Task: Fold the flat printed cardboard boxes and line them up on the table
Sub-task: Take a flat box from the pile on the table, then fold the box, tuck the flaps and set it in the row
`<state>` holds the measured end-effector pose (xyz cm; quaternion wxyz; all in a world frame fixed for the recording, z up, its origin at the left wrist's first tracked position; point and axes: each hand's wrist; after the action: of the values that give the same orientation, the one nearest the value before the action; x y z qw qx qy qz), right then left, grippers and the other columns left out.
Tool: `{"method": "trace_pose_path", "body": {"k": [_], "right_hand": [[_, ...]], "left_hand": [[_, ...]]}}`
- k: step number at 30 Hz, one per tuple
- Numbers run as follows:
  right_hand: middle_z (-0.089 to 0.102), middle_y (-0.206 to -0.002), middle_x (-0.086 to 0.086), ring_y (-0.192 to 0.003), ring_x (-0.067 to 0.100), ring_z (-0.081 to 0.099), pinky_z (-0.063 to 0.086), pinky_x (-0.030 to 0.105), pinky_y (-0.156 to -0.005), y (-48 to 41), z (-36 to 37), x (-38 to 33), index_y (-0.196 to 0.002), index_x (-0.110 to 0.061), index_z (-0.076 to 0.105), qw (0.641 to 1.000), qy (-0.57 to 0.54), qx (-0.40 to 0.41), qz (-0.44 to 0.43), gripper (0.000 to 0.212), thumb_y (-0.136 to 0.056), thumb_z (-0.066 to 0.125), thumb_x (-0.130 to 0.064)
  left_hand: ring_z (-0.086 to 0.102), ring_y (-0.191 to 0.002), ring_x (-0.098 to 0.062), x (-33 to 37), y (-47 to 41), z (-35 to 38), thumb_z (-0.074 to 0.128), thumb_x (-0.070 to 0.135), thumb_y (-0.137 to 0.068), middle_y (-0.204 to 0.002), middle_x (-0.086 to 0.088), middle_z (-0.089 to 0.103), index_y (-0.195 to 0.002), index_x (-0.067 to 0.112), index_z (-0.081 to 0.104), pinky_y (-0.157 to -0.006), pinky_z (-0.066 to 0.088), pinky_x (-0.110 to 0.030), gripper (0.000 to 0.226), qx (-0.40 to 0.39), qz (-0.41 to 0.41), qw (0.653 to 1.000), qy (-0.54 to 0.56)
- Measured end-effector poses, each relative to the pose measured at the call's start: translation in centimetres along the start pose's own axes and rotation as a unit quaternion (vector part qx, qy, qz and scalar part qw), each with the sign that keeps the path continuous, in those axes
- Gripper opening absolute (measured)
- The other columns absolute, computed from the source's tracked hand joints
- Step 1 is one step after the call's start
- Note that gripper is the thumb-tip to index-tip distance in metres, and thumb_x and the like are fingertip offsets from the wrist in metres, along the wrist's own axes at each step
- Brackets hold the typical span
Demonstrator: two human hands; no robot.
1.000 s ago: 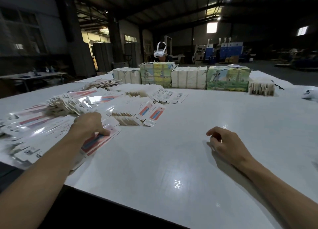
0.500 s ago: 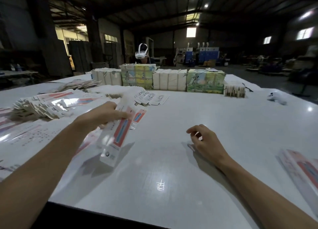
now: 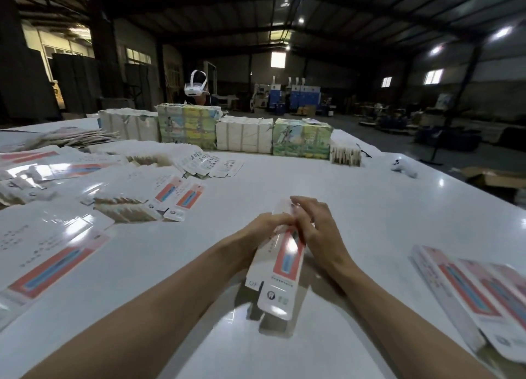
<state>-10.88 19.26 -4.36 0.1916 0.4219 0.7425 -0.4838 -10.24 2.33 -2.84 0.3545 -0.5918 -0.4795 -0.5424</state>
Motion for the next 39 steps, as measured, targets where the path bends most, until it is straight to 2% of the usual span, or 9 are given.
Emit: {"method": "trace_pose_path", "body": {"k": [3,6,9,13,19,26,30,34,39], "right_hand": [[0.063,-0.121,-0.009,-0.116,0.019,0.065,0.056,0.046,-0.101,-0.2,-0.1,0.3,-0.136,-0.018,0.064,1.0,-0.003,-0.006,0.002,0.03,-0.111,0.048,-0.021],[0.059,-0.116,-0.018,-0.111,0.016,0.068,0.062,0.039,-0.09,-0.1,0.0,0.3,-0.138,-0.027,0.064,0.999,0.005,-0.031,-0.011,0.032,-0.109,0.052,-0.029],[0.057,-0.121,-0.009,-0.104,0.016,0.072,0.066,0.036,-0.079,0.0,0.2,0.2,-0.137,-0.038,0.062,0.998,-0.023,-0.053,0.005,0.031,-0.108,0.054,-0.034],[0.057,-0.132,-0.023,-0.118,0.015,0.066,0.06,0.041,-0.097,-0.2,0.1,0.2,-0.136,-0.027,0.066,0.999,0.013,-0.036,-0.015,0.031,-0.107,0.056,-0.033],[0.064,-0.128,-0.01,-0.113,0.017,0.068,0.059,0.048,-0.096,-0.2,0.2,0.2,-0.133,-0.022,0.066,0.998,0.044,-0.051,0.009,0.033,-0.107,0.055,-0.039],[0.071,-0.113,-0.004,-0.099,0.013,0.07,0.06,0.033,-0.09,-0.7,-0.3,0.1,-0.109,-0.016,0.072,0.999,0.044,-0.018,0.001,0.02,-0.102,0.065,-0.034],[0.06,-0.128,0.0,-0.1,0.018,0.072,0.062,0.03,-0.069,-1.4,-0.8,-0.4,-0.105,-0.007,0.07,0.987,-0.12,-0.036,0.101,0.031,-0.102,0.064,-0.038],[0.062,-0.125,-0.01,-0.098,0.006,0.069,0.056,0.017,-0.075,-1.6,-1.8,-0.3,-0.097,-0.013,0.079,0.987,-0.091,-0.07,0.109,0.046,-0.1,0.06,-0.054],[0.069,-0.124,0.001,-0.093,0.018,0.066,0.05,0.027,-0.082,-1.4,-2.5,-0.3,-0.087,-0.001,0.08,0.974,-0.171,-0.102,0.103,0.042,-0.104,0.062,-0.035]], "left_hand": [[0.073,-0.073,-0.027,-1.2,0.2,0.0,0.069,0.053,-0.089,-0.09,-0.015,0.073,-0.096,0.012,0.068,-0.069,0.059,-0.031,0.041,0.004,0.016,0.999,0.049],[0.076,-0.073,-0.024,-1.7,0.9,-0.3,0.063,0.048,-0.096,-0.086,-0.01,0.075,-0.108,0.014,0.065,-0.065,0.06,-0.03,0.036,0.01,0.032,0.997,0.074],[0.076,-0.069,-0.021,-1.8,1.5,-0.2,0.061,0.046,-0.1,-0.079,-0.006,0.074,-0.109,0.016,0.063,-0.062,0.06,-0.028,0.032,0.001,0.041,0.991,0.124],[0.076,-0.07,-0.022,-1.1,1.6,0.0,0.045,0.072,-0.099,-0.085,-0.01,0.075,-0.099,0.02,0.071,-0.065,0.061,-0.03,0.058,0.01,0.005,0.991,0.131],[0.072,-0.057,-0.019,-0.2,1.5,0.2,0.022,0.077,-0.099,-0.074,-0.008,0.074,-0.085,0.021,0.074,-0.053,0.058,-0.025,0.078,0.044,-0.005,0.985,0.164],[0.072,-0.054,-0.02,-0.6,1.3,0.0,0.031,0.064,-0.107,-0.074,-0.008,0.076,-0.08,0.02,0.074,-0.05,0.057,-0.025,0.067,0.064,-0.006,0.991,0.119],[0.074,-0.058,-0.019,-0.6,1.3,0.1,0.031,0.058,-0.109,-0.078,-0.005,0.078,-0.095,0.021,0.073,-0.055,0.057,-0.023,0.058,0.078,0.046,0.994,0.067],[0.076,-0.063,-0.017,-0.5,1.5,0.1,0.028,0.052,-0.112,-0.081,-0.001,0.079,-0.105,0.022,0.071,-0.057,0.058,-0.021,0.053,0.049,0.059,0.996,0.047],[0.079,-0.075,-0.023,-0.4,2.0,0.2,0.027,0.052,-0.112,-0.093,-0.007,0.08,-0.123,0.021,0.065,-0.064,0.062,-0.029,0.051,-0.02,0.069,0.992,0.104]]}}
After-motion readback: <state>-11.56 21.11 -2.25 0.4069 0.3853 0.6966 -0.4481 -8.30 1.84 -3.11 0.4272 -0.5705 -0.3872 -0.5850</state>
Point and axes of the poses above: each hand's wrist, its own y-axis away from the middle knuckle, its own z-axis out of the palm, x = y × z
